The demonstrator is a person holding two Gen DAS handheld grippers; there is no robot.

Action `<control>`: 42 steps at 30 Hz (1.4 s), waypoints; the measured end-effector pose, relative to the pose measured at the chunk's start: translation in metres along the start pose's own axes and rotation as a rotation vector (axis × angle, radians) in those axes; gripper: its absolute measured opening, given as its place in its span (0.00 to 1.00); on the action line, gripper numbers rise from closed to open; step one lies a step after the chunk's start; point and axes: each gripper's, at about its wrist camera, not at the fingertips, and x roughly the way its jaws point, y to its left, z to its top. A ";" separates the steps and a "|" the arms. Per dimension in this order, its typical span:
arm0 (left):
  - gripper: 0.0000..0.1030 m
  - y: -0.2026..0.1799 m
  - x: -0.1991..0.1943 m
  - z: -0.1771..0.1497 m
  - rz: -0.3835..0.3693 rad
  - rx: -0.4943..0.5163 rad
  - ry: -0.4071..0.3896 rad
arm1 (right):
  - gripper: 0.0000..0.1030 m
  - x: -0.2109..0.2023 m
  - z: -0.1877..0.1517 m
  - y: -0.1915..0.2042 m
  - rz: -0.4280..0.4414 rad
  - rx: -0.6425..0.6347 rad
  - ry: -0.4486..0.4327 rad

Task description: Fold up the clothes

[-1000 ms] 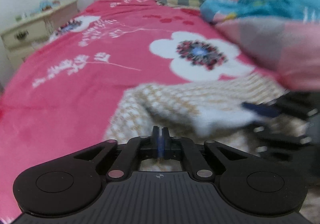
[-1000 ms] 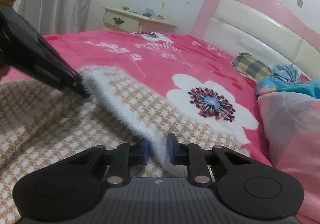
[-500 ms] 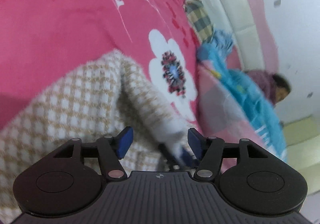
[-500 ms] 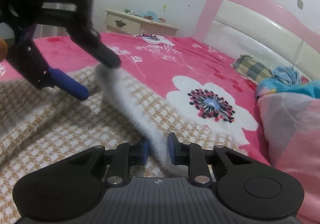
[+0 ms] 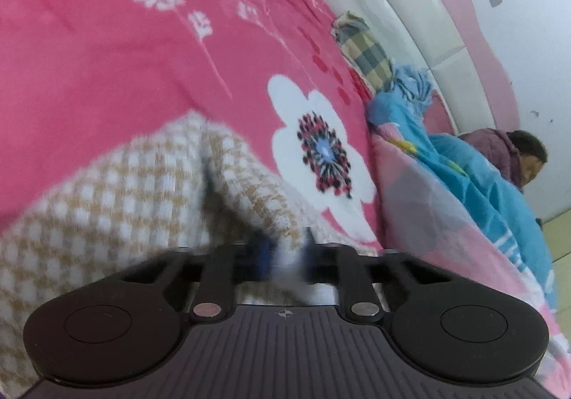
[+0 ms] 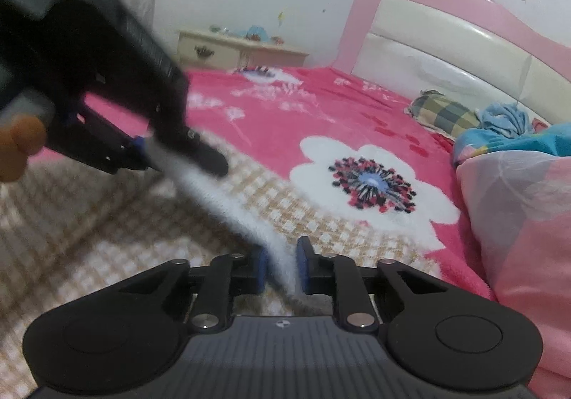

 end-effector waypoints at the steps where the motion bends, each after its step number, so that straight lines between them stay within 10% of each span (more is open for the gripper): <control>1: 0.09 -0.004 -0.004 0.004 -0.007 0.019 -0.017 | 0.14 -0.004 0.004 -0.002 0.009 0.027 -0.018; 14: 0.21 0.005 0.011 -0.013 0.194 0.298 0.039 | 0.15 0.009 -0.002 0.004 0.087 0.007 0.086; 20: 0.34 -0.019 -0.005 -0.023 0.263 0.463 0.049 | 0.37 -0.012 -0.016 -0.020 0.145 0.108 0.119; 24: 0.42 -0.033 -0.053 -0.025 0.270 0.540 -0.100 | 0.44 -0.040 -0.017 -0.039 0.173 0.205 0.068; 32: 0.42 -0.049 0.010 -0.040 0.251 0.727 -0.093 | 0.44 -0.012 0.007 -0.070 0.105 0.319 0.011; 34: 0.44 -0.028 0.031 -0.046 0.290 0.748 -0.116 | 0.27 0.013 -0.008 -0.075 0.072 0.244 0.074; 42: 0.45 -0.007 0.013 -0.048 0.188 0.689 -0.158 | 0.25 0.000 0.001 -0.073 0.051 0.221 0.012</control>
